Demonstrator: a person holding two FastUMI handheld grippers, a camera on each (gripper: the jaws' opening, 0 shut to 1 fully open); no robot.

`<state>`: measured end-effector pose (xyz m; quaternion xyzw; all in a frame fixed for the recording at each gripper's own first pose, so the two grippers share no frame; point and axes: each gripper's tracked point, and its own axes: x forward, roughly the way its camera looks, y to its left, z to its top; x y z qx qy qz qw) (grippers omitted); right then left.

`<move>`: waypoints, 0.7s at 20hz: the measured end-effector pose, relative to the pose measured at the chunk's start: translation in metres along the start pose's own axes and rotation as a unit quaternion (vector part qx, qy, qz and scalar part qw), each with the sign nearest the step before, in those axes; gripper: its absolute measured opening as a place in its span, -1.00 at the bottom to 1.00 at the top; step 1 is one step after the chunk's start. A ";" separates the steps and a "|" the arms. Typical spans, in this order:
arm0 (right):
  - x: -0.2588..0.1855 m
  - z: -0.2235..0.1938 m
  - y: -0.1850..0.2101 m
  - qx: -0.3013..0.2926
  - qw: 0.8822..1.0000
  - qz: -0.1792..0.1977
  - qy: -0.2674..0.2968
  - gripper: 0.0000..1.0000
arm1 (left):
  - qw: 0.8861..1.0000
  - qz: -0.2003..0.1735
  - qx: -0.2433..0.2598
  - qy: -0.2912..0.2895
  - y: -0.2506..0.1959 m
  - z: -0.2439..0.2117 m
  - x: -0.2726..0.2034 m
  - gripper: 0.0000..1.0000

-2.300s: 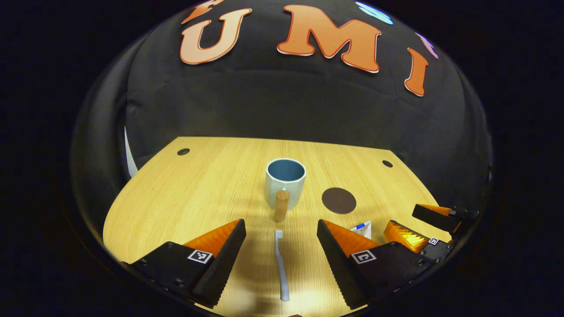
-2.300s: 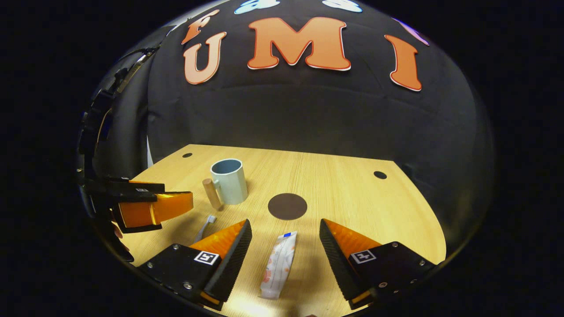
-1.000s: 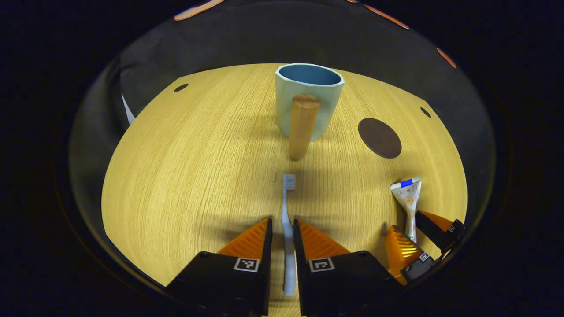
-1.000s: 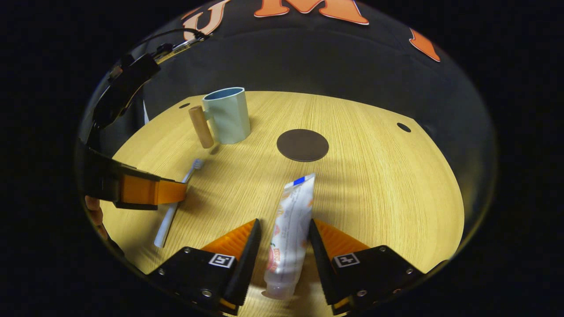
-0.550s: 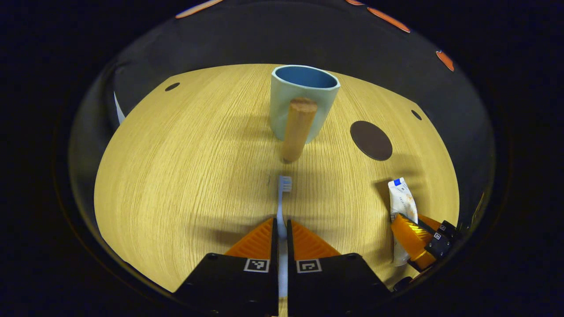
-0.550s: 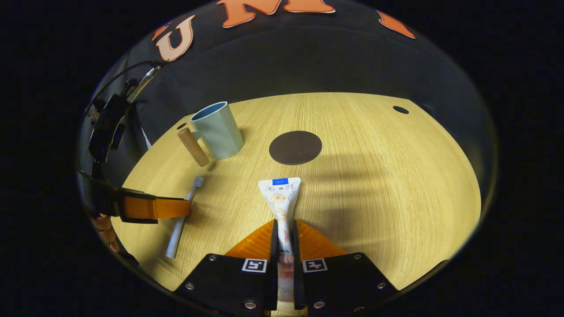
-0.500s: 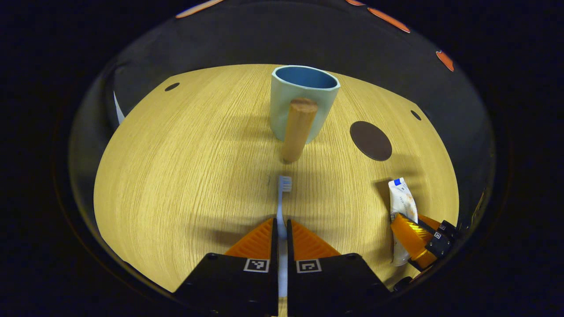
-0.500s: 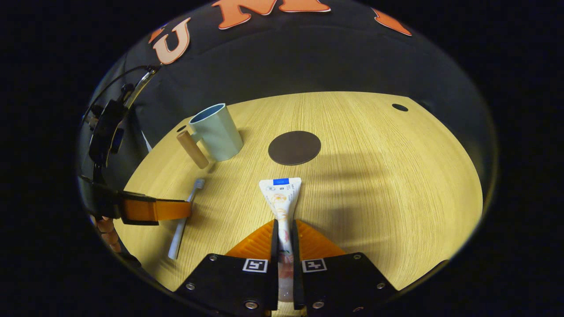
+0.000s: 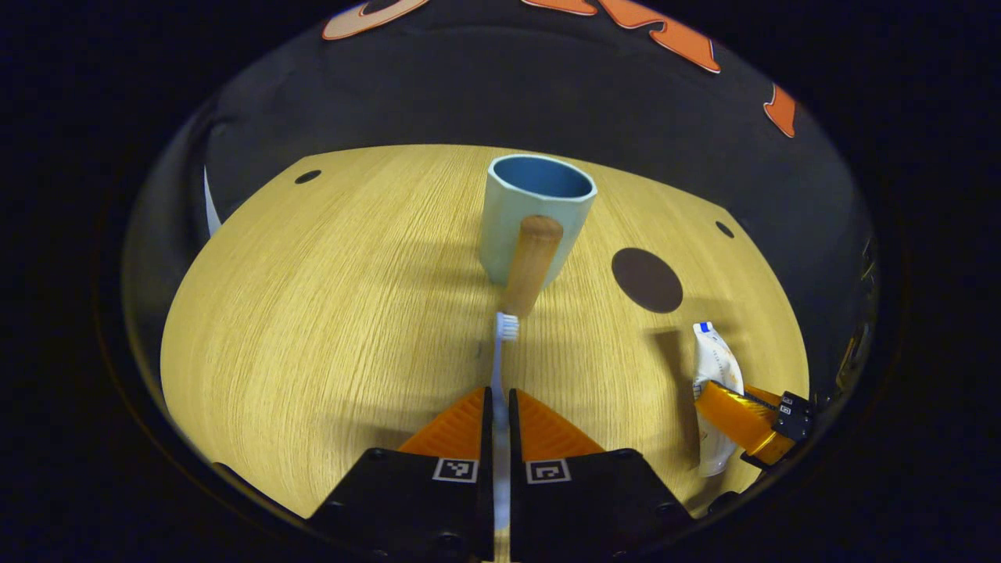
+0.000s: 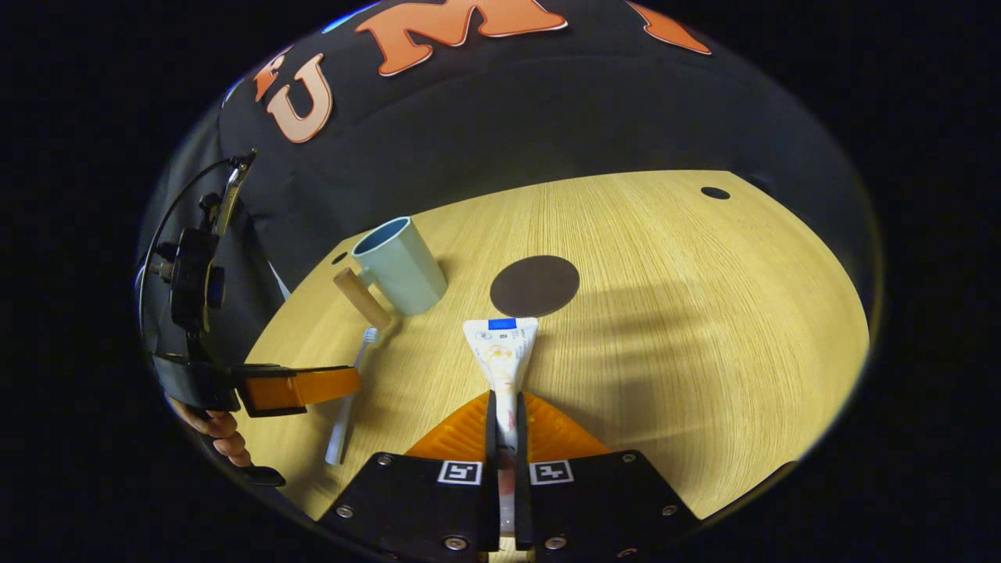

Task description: Put the toothbrush and toothpaste on the desktop into the cup, then pick up the cup and place it on the coaster on the desktop.

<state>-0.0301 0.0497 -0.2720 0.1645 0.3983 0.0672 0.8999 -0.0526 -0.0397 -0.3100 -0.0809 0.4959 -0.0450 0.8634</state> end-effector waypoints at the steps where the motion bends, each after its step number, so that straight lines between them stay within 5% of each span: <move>1: -0.001 0.005 0.002 -0.002 1.000 -0.002 -0.012 -0.84 | 1.000 -0.004 0.000 -0.012 0.000 -0.002 0.002 -0.84; 14: -0.038 0.056 0.012 -0.028 0.995 0.005 -0.096 -0.85 | 0.987 -0.031 0.022 -0.159 0.022 0.019 -0.009 -0.84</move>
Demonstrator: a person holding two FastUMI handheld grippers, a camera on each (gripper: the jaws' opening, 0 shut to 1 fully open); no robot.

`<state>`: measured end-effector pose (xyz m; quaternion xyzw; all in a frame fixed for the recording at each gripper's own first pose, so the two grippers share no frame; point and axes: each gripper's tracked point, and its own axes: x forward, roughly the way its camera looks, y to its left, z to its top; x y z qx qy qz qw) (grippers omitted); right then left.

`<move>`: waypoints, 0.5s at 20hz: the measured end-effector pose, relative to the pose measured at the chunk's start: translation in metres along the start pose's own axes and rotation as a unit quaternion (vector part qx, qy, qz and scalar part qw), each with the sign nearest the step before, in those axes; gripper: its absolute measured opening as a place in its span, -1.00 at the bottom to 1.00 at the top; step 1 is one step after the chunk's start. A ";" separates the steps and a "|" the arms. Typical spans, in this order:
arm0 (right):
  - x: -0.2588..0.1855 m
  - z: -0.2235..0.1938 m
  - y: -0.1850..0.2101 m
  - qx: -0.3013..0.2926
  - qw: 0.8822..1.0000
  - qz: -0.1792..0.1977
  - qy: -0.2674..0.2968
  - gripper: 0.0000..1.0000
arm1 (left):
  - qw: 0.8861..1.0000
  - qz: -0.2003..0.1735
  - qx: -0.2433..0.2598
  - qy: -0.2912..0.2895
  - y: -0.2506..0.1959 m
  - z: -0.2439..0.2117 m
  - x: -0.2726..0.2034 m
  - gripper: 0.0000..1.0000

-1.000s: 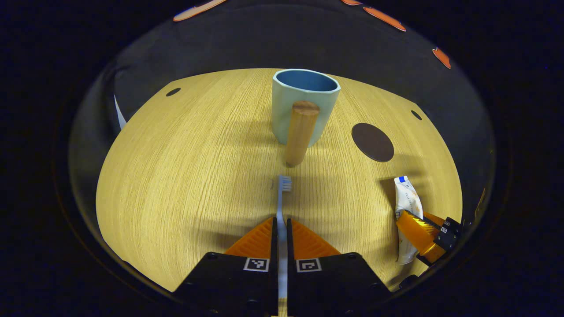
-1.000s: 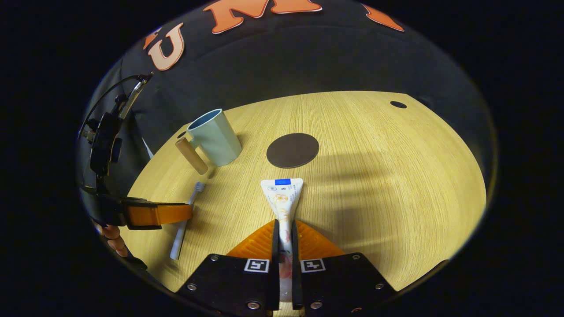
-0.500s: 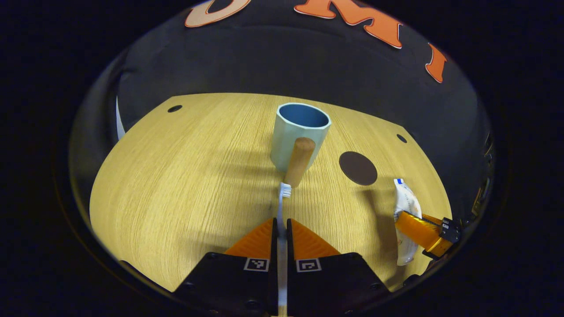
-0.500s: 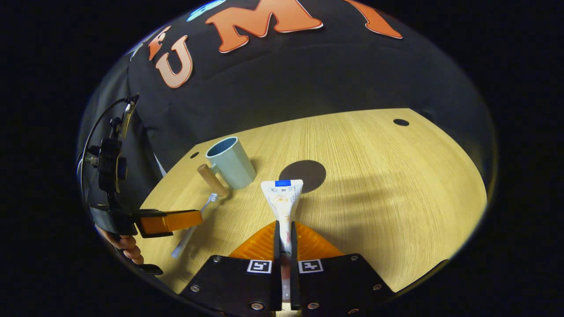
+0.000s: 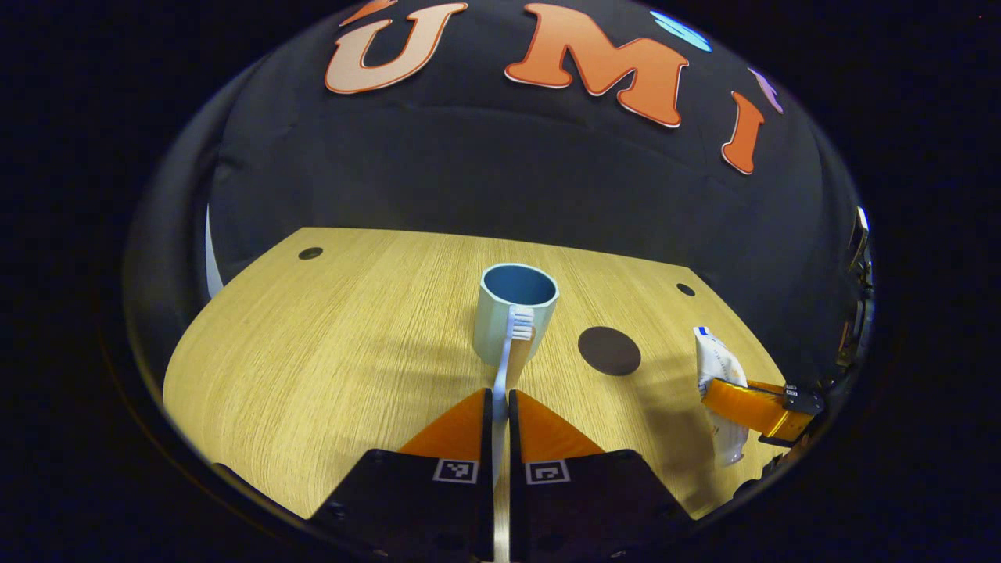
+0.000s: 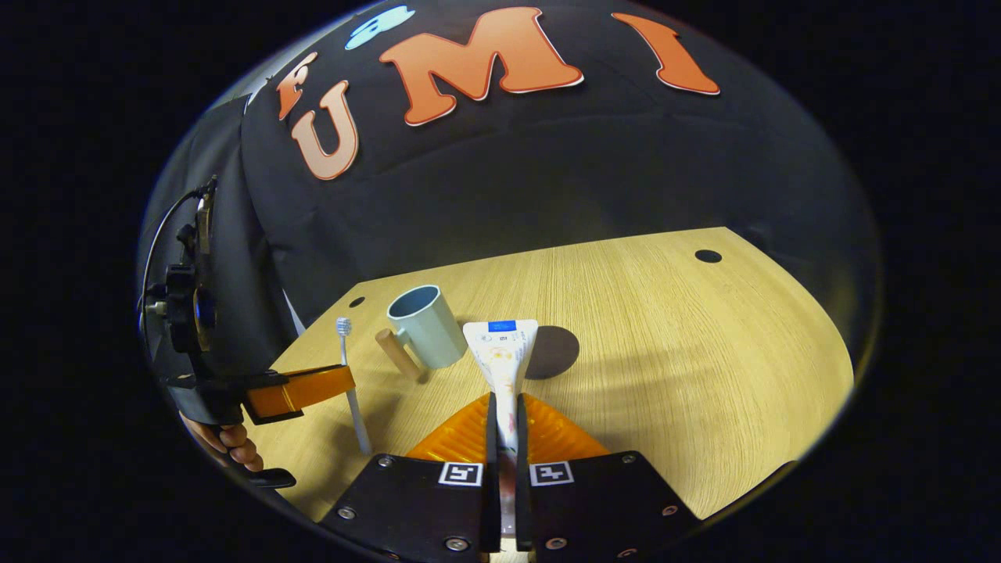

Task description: Put the toothbrush and toothpaste on the desktop into the cup, then pick up the cup and place it on the coaster on the desktop.

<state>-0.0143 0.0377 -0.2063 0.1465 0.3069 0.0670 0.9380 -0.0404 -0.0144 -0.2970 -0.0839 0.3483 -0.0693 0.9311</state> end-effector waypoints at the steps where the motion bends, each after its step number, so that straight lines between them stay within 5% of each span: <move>1: 0.000 0.001 0.001 -0.003 1.000 -0.001 -0.001 -0.85 | 1.000 -0.005 -0.003 -0.005 -0.002 0.000 0.001 -0.85; 10: -0.006 0.013 0.008 0.004 1.000 0.012 -0.018 -0.85 | 0.998 -0.021 -0.003 -0.064 -0.006 0.023 -0.009 -0.89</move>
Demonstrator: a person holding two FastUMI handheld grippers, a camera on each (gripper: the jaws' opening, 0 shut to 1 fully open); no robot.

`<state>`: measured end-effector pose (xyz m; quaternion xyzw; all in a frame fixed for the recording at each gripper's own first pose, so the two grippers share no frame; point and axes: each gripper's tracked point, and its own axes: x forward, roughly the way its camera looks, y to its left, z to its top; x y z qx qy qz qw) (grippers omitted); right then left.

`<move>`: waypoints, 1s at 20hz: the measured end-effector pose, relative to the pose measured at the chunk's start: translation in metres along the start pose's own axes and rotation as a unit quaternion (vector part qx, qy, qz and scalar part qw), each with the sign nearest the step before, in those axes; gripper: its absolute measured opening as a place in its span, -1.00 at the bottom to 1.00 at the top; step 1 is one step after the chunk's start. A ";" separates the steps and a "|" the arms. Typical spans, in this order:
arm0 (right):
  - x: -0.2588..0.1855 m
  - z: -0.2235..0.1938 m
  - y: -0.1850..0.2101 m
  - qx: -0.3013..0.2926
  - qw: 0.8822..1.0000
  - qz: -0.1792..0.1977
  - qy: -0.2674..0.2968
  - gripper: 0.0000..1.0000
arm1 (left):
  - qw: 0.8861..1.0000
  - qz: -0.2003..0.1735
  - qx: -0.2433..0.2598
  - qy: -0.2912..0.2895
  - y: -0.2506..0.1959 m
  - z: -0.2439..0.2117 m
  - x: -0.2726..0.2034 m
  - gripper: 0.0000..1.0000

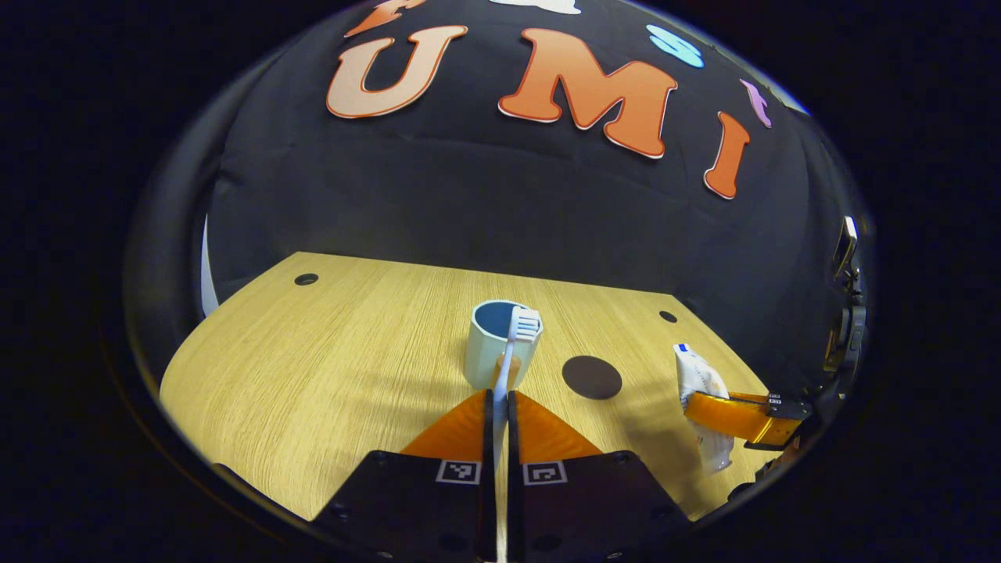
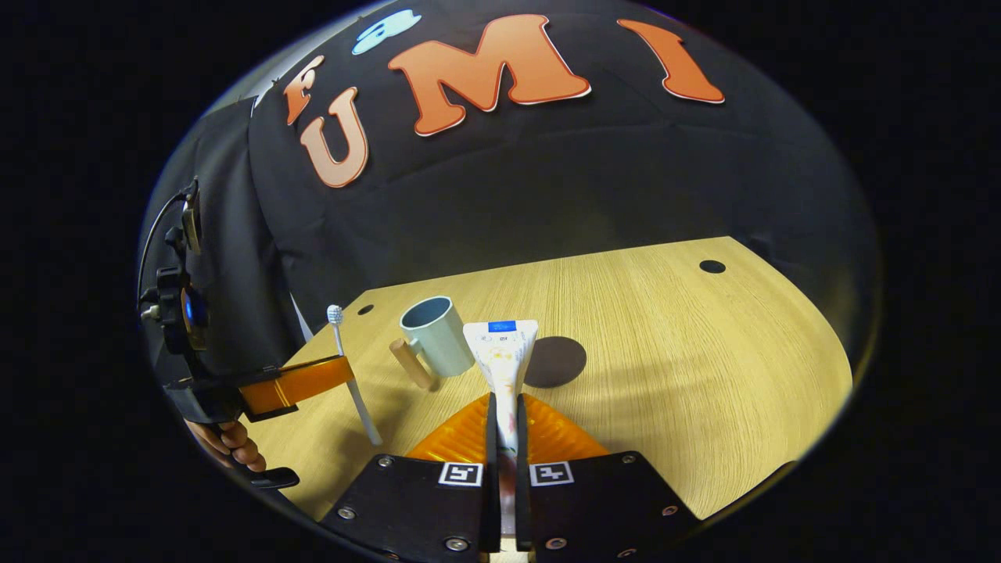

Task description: Put the toothbrush and toothpaste on the desktop into the cup, then pick up the cup and place it on the coaster on the desktop.

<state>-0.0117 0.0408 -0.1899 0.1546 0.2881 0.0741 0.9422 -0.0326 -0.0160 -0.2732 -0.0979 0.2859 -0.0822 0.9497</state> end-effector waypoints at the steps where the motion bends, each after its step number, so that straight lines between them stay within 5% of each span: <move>1: -0.001 0.003 0.000 0.000 1.000 0.001 -0.005 -0.85 | 1.000 0.000 0.001 -0.009 0.001 0.005 0.000 -0.90; 12: -0.013 0.085 0.009 -0.027 0.993 -0.001 -0.111 -0.85 | 0.995 -0.015 0.008 -0.103 -0.012 0.078 0.012 -0.90; 20: 0.010 0.113 -0.007 -0.022 0.990 -0.008 -0.136 -0.85 | 0.986 -0.020 0.033 -0.163 -0.021 0.121 0.029 -0.90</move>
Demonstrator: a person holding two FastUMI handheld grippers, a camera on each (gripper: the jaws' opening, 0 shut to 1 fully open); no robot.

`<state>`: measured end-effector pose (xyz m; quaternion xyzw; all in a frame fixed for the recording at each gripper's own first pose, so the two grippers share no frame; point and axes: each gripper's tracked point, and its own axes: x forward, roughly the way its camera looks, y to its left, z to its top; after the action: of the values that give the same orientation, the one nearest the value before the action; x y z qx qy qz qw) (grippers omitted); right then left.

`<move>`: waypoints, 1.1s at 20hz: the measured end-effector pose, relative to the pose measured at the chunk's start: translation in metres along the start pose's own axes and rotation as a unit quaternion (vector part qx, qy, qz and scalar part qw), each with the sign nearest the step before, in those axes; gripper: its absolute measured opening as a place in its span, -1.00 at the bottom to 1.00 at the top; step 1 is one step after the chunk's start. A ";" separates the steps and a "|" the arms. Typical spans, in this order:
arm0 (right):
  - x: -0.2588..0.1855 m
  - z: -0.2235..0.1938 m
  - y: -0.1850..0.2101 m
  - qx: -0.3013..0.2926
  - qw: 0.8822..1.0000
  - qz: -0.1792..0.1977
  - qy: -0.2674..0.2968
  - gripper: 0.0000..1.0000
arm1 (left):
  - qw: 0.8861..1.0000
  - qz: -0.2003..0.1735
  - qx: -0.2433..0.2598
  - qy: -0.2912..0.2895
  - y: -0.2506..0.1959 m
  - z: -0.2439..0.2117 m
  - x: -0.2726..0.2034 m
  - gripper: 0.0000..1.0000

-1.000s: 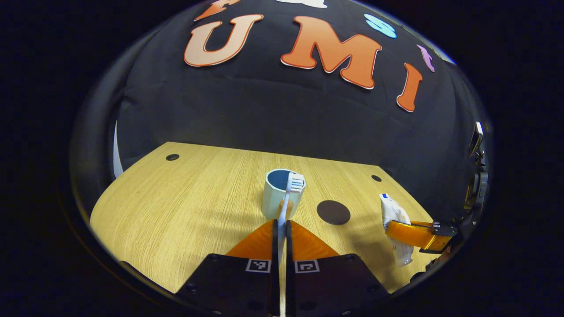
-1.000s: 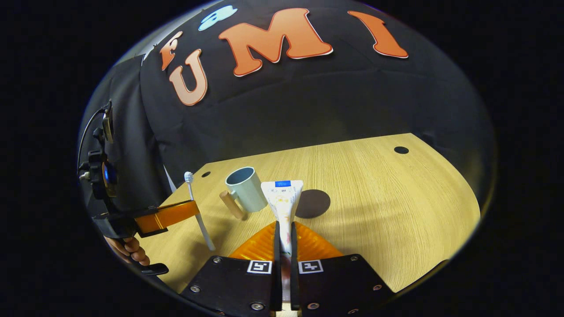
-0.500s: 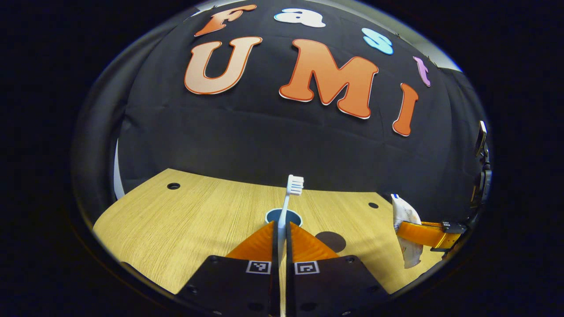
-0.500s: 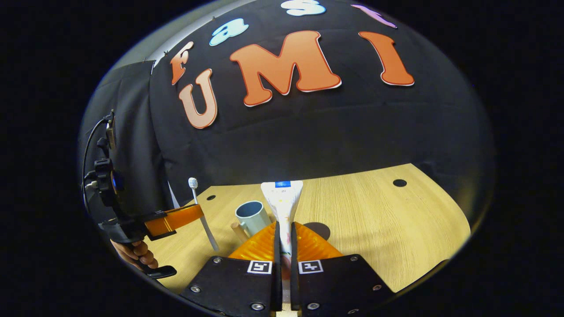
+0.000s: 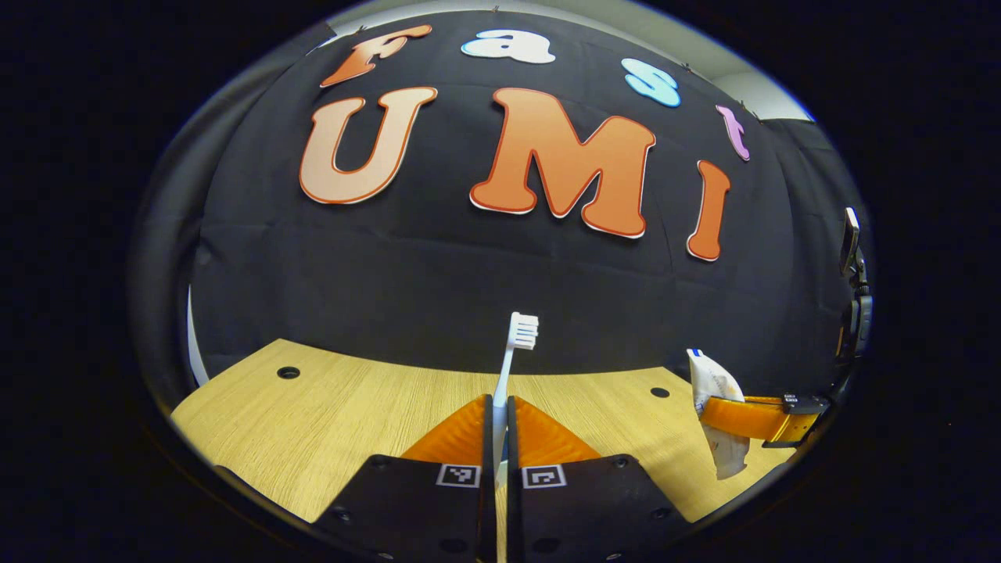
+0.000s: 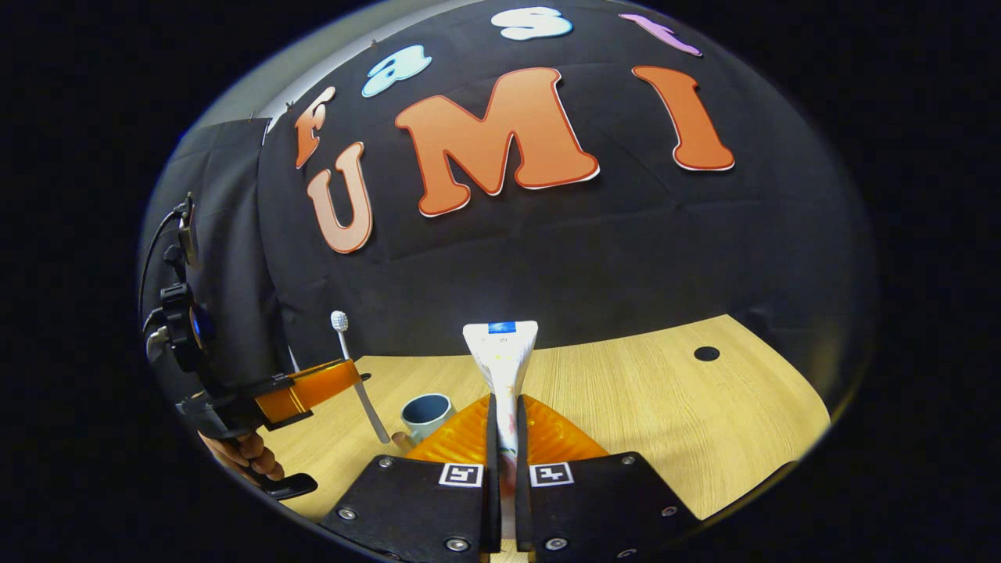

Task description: Put the toothbrush and toothpaste on the desktop into the cup, then pick up the cup and place it on the coaster on the desktop.

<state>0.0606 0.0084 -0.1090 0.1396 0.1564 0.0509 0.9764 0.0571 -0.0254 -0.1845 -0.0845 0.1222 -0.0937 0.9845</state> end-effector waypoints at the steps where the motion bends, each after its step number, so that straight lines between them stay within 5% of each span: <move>1: 0.001 0.003 -0.001 0.000 1.000 0.000 -0.003 -0.85 | 1.000 0.001 0.005 -0.010 0.001 0.006 0.005 -0.91; 10: 0.025 0.007 -0.009 -0.008 1.000 -0.005 -0.015 -0.85 | 0.996 0.003 0.013 -0.084 0.002 0.031 0.045 -0.91; 22: 0.039 0.006 -0.021 0.001 1.000 -0.013 -0.017 -0.85 | 1.000 -0.001 -0.006 -0.001 0.002 -0.044 0.093 -0.91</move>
<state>0.1011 -0.0079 -0.1209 0.1396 0.1411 0.0357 0.9795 0.1349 -0.0486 -0.2477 -0.0905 0.1213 -0.0942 0.9840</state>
